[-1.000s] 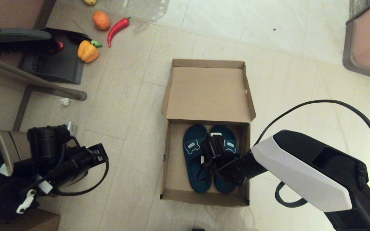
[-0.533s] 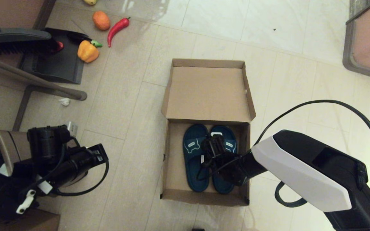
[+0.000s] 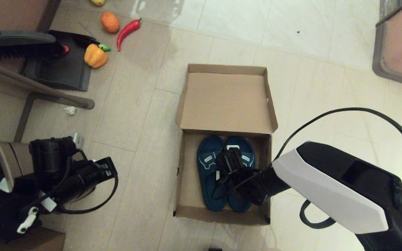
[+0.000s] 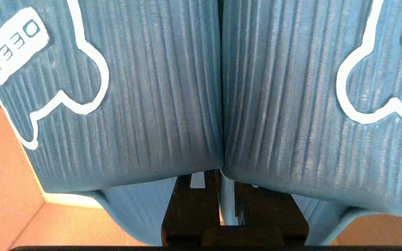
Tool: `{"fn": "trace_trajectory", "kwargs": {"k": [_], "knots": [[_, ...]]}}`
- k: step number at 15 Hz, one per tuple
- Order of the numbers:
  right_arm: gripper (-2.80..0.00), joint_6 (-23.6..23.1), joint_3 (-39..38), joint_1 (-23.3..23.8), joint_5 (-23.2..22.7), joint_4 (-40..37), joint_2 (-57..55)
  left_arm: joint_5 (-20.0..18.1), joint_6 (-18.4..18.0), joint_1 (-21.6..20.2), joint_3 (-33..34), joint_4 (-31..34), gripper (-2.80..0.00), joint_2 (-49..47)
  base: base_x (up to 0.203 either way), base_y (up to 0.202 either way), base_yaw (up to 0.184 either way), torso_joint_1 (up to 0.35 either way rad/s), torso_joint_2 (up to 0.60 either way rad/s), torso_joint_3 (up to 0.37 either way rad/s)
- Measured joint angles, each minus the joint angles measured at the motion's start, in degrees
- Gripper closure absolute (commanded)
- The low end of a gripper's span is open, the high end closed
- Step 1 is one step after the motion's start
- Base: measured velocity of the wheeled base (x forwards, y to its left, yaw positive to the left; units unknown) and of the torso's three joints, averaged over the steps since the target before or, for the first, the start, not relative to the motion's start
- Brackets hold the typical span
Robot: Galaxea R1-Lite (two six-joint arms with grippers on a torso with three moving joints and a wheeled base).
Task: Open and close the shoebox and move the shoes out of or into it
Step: Put the shoes out of the shoe box
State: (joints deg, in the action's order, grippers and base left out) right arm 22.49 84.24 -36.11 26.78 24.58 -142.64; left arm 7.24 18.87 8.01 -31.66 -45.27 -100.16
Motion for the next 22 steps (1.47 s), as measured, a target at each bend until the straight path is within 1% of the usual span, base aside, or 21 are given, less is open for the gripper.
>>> {"fn": "trace_trajectory", "kwargs": {"k": [4, 6, 8, 12, 15, 16, 18, 20, 22], "knots": [[0.0, 0.4, -6.1, -1.9, -0.1, 0.0, 4.5, 0.0, 0.0, 0.0, 0.3, 0.0, 0.0, 0.1, 0.0, 0.0, 0.0, 0.0, 0.0, 0.0], [0.0, 1.6, -9.1, -3.3, -0.3, -0.1, 8.1, -0.1, 0.0, 0.0, 1.0, 0.0, 0.0, 0.4, 0.0, 0.0, 0.0, 0.0, 0.0, 0.0], [0.0, 3.3, -11.7, -5.1, -0.4, -0.4, 12.5, -0.2, 0.1, 0.1, 2.2, -0.1, 0.0, 0.5, 0.0, 0.0, 0.0, 0.0, 0.0, 0.0], [0.0, 3.9, -18.6, -8.7, -0.3, -0.5, 22.8, 0.0, 0.4, 0.1, 4.3, -1.3, 0.0, 0.6, 0.0, 0.0, 0.0, 0.0, 0.0, 0.0], [0.0, 4.8, -23.5, -9.3, -0.1, -0.5, 31.3, 0.0, 0.4, 0.1, 4.2, -1.4, 0.0, 0.6, 0.0, 0.0, 0.0, 0.0, 0.0, 0.0], [0.0, 5.0, -25.5, -8.1, -0.1, -0.5, 34.3, 0.0, 0.4, 0.1, 4.0, -1.4, 0.0, 0.5, 0.0, 0.0, 0.0, 0.0, 0.0, 0.0], [0.0, 4.9, -28.1, -3.1, -0.2, -0.6, 38.7, 0.0, 0.3, 0.1, 4.1, -1.4, 0.0, 0.4, 0.0, 0.0, 0.0, 0.0, 0.0, 0.0], [0.0, 4.8, -28.3, 4.0, -0.7, -0.6, 41.0, -0.1, 0.3, 0.1, 4.5, -1.4, 0.0, 0.1, 0.0, 0.0, 0.0, 0.0, 0.0, 0.0], [0.0, 4.7, -27.5, 12.5, -1.4, -0.6, 41.6, -0.2, 0.3, 0.1, 4.3, -1.4, 0.0, -0.5, 0.0, 0.0, 0.0, 0.0, 0.0, 0.0]]}}
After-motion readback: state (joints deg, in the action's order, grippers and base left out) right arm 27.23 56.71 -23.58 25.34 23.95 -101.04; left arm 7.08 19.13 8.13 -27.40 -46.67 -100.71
